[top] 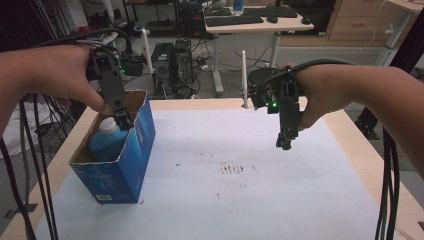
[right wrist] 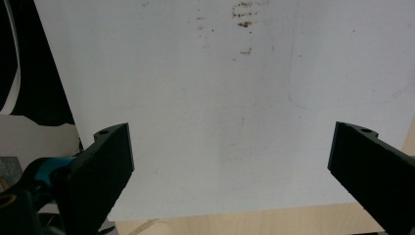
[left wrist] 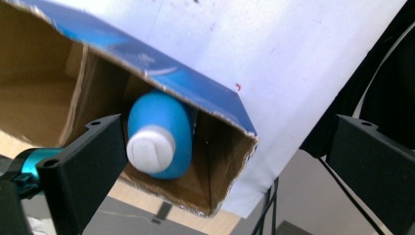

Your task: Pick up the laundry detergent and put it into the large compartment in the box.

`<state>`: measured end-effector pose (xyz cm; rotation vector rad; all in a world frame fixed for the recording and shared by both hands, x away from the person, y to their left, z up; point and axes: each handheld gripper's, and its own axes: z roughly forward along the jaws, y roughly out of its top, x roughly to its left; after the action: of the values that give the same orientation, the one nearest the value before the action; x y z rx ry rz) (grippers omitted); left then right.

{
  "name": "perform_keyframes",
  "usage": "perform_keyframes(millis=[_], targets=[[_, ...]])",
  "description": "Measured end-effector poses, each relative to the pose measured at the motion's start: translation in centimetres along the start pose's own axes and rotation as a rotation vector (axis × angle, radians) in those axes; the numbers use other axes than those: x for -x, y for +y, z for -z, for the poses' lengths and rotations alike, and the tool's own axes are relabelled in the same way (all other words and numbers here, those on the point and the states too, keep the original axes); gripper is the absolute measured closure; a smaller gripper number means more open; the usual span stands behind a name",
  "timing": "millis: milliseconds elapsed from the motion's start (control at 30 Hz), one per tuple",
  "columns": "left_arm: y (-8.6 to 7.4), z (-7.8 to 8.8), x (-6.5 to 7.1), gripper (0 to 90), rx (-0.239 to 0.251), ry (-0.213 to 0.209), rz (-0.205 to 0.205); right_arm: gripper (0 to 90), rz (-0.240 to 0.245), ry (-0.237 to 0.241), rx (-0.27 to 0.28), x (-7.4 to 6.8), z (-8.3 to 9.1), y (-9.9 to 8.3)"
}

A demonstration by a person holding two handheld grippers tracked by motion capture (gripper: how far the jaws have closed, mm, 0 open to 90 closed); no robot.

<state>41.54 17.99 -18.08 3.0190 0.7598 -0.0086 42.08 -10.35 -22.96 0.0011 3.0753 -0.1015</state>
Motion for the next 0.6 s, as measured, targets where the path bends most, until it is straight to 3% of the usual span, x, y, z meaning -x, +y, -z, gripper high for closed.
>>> perform_keyframes(millis=[433, 600], targets=[[3.6, -2.2, 1.5, 1.7, 0.012, -0.018, -0.186, 2.1, -0.006, 0.008, 0.007, 0.3, -0.3, -0.4], [4.6, -4.2, 1.6, 1.7, -0.007, -0.059, -0.219, 2.1, -0.003, 0.009, 0.007, 0.5, -0.4, -0.7]])
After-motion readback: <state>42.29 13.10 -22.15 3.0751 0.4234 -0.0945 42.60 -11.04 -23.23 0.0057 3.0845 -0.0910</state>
